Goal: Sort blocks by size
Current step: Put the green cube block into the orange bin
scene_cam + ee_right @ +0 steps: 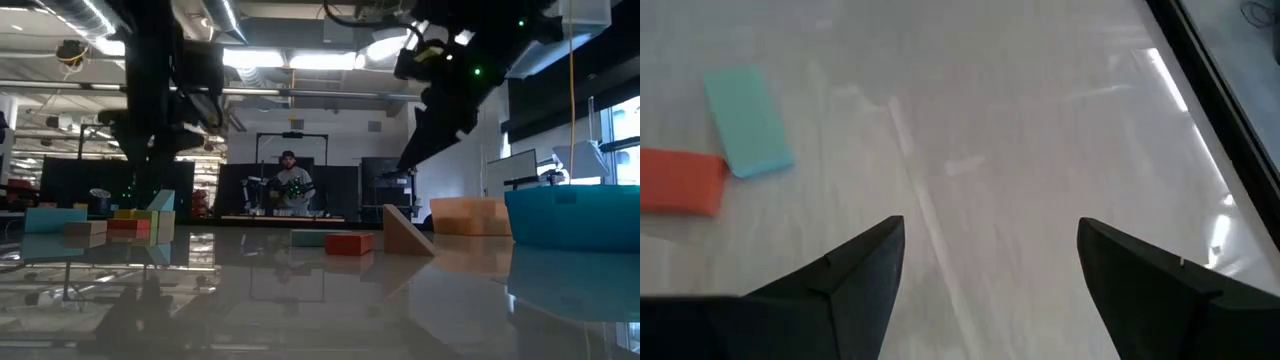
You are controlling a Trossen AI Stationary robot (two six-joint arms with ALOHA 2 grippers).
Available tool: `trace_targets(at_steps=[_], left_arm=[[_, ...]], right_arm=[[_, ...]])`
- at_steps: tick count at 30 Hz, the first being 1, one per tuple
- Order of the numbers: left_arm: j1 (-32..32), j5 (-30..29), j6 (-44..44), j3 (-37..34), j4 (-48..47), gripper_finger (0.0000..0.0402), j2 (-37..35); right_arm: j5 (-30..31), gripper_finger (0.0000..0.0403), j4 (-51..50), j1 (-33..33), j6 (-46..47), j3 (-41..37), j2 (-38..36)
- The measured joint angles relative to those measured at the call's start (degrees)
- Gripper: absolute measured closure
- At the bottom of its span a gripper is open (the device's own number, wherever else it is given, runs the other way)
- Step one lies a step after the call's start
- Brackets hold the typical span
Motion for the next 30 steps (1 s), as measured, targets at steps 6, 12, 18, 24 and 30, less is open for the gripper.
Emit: trace_targets(at_steps=[6, 12, 18, 24, 30], left_arm=[[11.35, 3.35, 6.6, -4.61, 12.8, 0.0183, 0.02], [16.64, 3.75, 6.83, -7.11, 15.8, 0.0183, 0.24], [18.93, 6.49, 8.41, -10.96, 22.13, 0.0183, 0.24], [20.17, 9.31, 9.21, -14.86, 28.98, 0.0183, 0.26], [21.05, 9.58, 10.24, -16.7, 31.21, 0.0208, 0.28]], right_arm=[[-0.07, 0.0109, 2.55, 0.0, -0.4, 0.0, 2.35], [0.17, 0.0109, 2.99, 0.0, -0.57, 0.0, 2.62], [0.21, 0.0109, 5.98, 0.0, -1.75, 0.0, 2.73], [0.28, 0.0109, 6.21, 0.0, -1.88, 0.0, 2.77], [0.28, 0.0109, 7.68, 0.0, -2.94, 0.0, 2.77]])
